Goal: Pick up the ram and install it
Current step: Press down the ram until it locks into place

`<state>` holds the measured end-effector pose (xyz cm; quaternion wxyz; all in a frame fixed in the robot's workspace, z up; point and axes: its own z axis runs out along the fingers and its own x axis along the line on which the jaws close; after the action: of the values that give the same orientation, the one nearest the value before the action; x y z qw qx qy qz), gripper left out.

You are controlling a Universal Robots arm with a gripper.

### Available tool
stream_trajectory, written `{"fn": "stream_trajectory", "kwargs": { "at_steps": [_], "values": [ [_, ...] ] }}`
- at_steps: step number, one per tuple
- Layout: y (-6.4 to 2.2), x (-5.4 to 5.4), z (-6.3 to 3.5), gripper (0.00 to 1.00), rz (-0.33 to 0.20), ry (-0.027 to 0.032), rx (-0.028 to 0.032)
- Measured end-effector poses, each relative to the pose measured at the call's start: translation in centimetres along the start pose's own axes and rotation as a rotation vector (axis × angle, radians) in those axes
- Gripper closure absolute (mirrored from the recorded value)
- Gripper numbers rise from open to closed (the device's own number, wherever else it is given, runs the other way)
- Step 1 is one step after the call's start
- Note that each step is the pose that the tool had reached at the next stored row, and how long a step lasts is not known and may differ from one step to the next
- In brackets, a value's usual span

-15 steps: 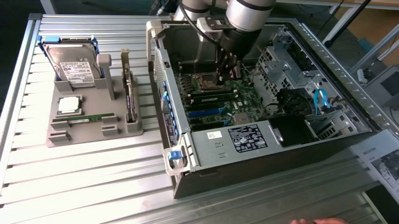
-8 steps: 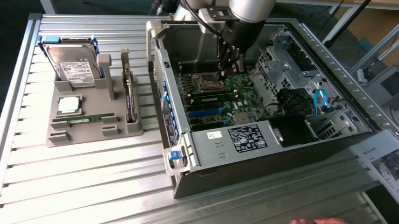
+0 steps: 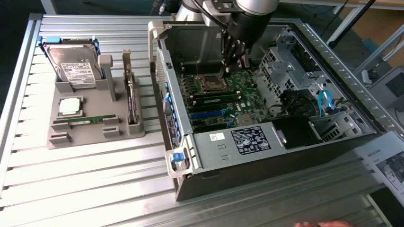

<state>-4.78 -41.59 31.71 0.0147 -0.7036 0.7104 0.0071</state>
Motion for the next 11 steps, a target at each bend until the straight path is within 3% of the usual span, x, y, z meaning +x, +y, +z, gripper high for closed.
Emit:
{"fn": "stream_trajectory", "kwargs": {
  "at_steps": [11],
  "values": [
    [-0.02,0.0,-1.51,0.90,0.000,0.0001,0.0000]
  ]
}}
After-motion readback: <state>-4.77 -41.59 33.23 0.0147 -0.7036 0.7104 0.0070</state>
